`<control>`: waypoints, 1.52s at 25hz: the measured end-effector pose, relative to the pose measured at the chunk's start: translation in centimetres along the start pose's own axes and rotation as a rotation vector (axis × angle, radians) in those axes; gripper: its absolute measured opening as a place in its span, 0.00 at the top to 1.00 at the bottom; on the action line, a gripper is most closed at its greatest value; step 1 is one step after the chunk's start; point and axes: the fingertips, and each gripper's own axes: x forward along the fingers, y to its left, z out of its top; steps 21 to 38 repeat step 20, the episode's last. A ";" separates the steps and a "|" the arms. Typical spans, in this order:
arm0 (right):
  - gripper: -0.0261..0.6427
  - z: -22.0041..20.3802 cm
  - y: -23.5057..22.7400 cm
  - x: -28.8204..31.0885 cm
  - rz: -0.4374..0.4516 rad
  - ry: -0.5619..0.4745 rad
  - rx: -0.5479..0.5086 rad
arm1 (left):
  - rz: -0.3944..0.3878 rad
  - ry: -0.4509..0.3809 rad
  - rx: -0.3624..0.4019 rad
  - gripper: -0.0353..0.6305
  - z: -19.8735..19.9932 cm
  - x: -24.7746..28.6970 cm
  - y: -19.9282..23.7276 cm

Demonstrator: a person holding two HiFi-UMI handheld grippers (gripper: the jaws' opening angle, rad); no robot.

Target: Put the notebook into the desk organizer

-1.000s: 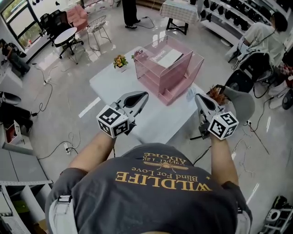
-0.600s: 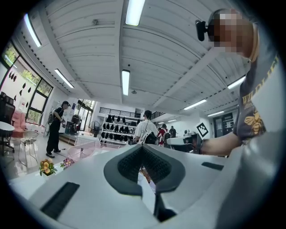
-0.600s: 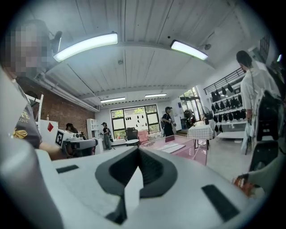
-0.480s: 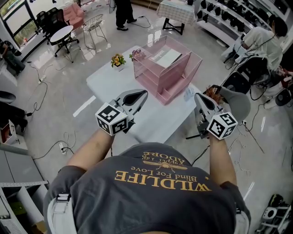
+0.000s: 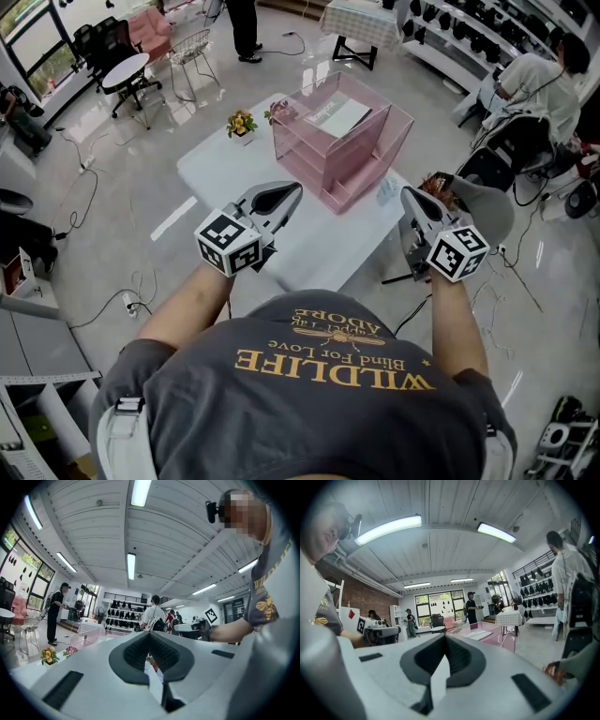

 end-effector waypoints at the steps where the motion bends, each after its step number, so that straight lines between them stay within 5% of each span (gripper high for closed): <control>1: 0.96 0.0 0.0 0.0 0.000 0.002 -0.006 | -0.001 0.000 0.001 0.95 0.0 0.1 0.0; 38: 0.96 0.6 -0.8 1.1 0.002 0.002 -0.037 | 0.000 -0.007 -0.001 0.95 0.2 1.1 1.0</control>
